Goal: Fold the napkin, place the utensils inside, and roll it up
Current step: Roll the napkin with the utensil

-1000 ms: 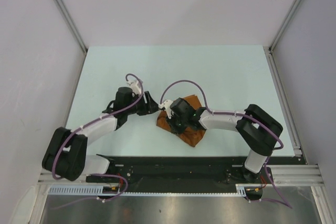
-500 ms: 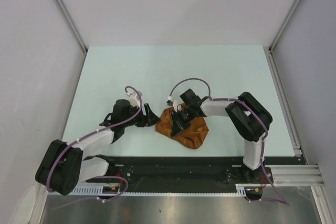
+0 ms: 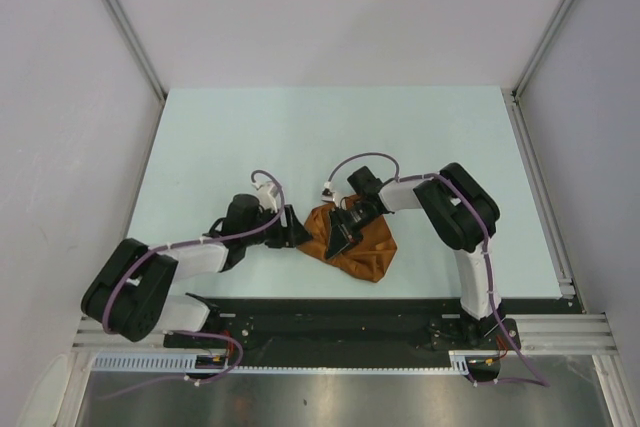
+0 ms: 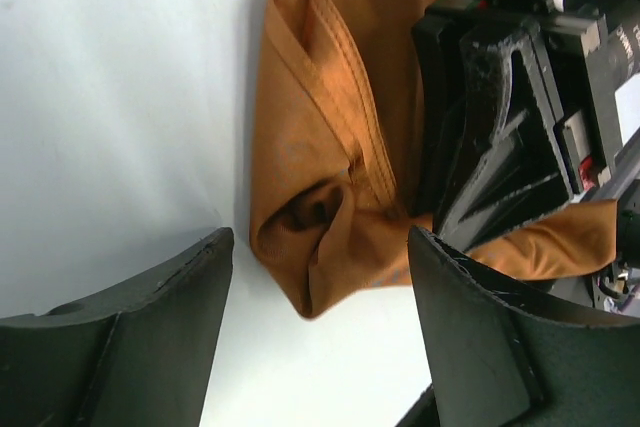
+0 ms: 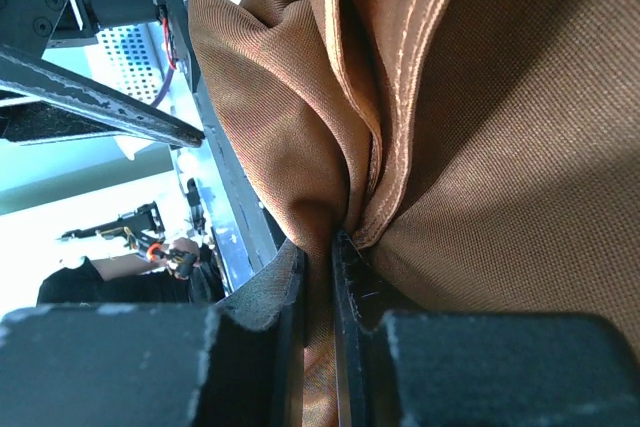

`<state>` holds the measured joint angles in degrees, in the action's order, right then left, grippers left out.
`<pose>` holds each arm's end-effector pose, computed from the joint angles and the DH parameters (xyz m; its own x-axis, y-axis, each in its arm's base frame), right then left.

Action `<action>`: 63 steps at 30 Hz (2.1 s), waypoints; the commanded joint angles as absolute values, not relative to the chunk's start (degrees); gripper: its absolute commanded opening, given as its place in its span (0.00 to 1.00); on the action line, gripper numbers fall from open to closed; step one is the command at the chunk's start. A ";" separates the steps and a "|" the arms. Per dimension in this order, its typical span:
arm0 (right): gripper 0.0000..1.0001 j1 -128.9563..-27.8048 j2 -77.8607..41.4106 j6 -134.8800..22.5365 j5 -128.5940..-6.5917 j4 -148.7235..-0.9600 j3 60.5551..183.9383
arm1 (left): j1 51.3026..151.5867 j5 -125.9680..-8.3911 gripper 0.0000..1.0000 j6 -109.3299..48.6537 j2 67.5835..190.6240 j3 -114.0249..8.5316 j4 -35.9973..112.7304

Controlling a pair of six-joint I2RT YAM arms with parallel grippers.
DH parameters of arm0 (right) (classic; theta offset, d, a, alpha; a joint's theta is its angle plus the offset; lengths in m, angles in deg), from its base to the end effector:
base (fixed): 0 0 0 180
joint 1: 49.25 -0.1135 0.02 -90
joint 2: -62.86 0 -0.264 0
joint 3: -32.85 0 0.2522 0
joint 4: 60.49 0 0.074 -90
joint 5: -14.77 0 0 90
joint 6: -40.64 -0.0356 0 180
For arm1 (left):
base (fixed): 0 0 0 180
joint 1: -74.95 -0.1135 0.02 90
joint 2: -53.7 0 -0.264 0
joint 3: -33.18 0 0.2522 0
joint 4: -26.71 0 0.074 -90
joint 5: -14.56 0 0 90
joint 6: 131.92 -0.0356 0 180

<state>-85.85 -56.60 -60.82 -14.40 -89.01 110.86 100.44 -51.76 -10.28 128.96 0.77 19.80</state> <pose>0.2786 0.2457 0.0906 -0.8447 -0.5067 -0.1727 -0.3703 0.3200 0.8721 0.1961 -0.1093 0.1347 -0.8118 -0.1452 -0.5656 0.3075 0.7172 -0.6254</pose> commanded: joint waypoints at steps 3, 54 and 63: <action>0.07 -85.82 -58.87 -59.20 -14.59 -92.08 111.91 | 101.84 -52.77 0.72 -9.49 134.82 -2.64 16.13; 0.73 -108.14 -17.30 -67.46 -77.08 -97.18 89.16 | 102.81 -53.21 0.00 -12.91 140.97 -16.00 37.48; 0.68 -108.23 -21.43 -69.48 -75.95 -94.56 86.87 | 102.72 -53.47 0.00 -13.27 141.24 -16.44 37.92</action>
